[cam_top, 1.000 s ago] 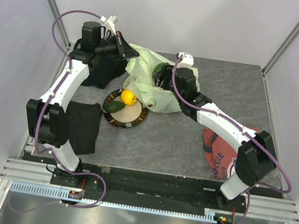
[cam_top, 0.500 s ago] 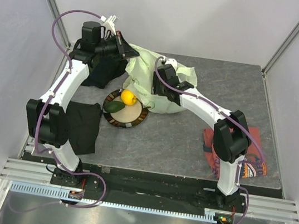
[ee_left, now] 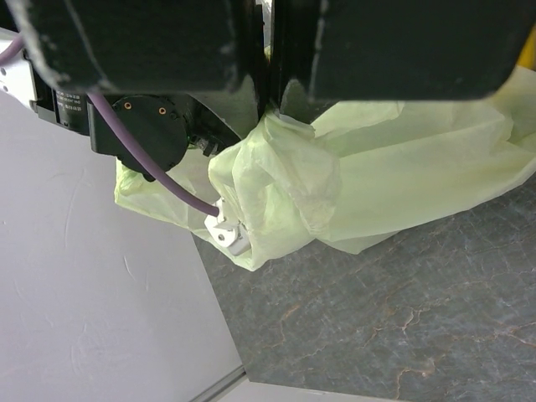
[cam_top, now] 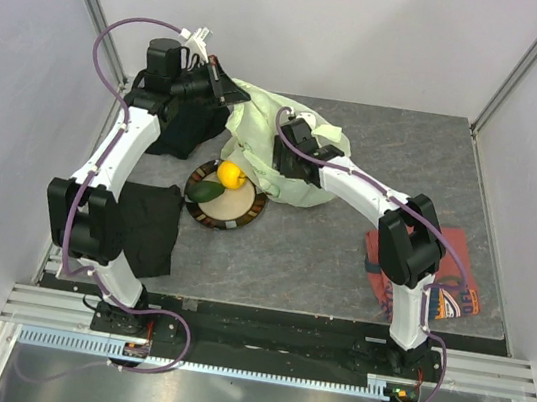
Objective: Place the fruits into the plastic bag
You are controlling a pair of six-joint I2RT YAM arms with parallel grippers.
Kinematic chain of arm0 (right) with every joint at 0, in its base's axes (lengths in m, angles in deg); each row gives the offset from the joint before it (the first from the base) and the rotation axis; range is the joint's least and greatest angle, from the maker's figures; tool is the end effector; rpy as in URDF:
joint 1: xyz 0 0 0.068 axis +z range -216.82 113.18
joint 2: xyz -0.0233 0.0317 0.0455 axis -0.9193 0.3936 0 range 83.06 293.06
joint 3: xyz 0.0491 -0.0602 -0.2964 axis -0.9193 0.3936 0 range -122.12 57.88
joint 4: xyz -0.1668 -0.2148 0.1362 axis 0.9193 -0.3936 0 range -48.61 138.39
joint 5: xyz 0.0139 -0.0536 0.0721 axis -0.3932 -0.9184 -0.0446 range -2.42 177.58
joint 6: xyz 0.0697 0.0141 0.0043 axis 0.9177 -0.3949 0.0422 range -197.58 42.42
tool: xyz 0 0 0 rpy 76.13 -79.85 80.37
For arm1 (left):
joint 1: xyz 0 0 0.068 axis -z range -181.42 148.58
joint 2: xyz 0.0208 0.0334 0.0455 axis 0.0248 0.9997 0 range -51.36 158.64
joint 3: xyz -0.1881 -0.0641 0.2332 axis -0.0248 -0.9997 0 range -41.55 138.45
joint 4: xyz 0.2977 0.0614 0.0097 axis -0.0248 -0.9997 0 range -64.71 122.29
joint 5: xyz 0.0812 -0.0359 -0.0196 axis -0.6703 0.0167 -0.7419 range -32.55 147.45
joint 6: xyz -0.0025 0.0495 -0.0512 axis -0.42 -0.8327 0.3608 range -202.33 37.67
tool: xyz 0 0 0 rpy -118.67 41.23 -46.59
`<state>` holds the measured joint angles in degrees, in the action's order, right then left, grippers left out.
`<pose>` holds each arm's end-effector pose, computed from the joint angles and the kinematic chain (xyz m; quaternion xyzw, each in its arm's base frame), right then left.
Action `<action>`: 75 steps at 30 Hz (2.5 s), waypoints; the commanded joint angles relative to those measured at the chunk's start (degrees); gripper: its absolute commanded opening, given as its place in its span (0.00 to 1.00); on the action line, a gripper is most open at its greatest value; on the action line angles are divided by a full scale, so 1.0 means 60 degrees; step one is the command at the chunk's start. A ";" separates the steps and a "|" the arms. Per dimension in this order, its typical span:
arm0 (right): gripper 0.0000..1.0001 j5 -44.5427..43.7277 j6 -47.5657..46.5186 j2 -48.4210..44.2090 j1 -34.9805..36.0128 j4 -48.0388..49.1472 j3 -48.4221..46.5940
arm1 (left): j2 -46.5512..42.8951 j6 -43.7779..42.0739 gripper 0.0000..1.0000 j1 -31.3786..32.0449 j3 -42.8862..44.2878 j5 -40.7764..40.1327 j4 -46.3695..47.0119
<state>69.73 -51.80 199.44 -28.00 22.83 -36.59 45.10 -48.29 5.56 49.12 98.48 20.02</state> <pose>0.4256 0.3194 0.2329 -0.0487 0.9211 0.0694 0.3801 0.4525 -0.0942 0.4039 0.0228 0.7852 -0.4584 0.4157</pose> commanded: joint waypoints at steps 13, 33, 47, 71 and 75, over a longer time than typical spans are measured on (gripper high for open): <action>0.87 0.0323 0.0273 -0.0733 -0.0260 -0.0106 -0.0631 | -0.0316 -0.0107 0.02 -0.0007 0.0049 0.0177 0.0273; 0.81 0.3997 0.1315 -0.2551 -0.0861 0.3820 0.0966 | -0.0316 -0.0034 0.02 -0.0007 -0.0024 0.0221 0.0302; 0.76 0.5656 0.0115 -0.2918 0.0105 0.4820 0.1772 | -0.0330 -0.0019 0.02 -0.0007 0.0020 0.0206 0.0302; 0.80 0.4322 -0.3460 0.0273 0.2464 0.2341 -0.1040 | -0.0287 0.0039 0.02 -0.0007 0.0005 0.0177 0.0317; 0.82 0.4498 -0.4484 0.1022 0.2479 0.2517 -0.1728 | -0.0316 0.0025 0.01 -0.0007 -0.0039 0.0177 0.0302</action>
<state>97.18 -70.45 202.15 -13.02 36.64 -41.80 45.10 -48.27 5.56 48.99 98.48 20.15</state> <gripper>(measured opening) 0.808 0.025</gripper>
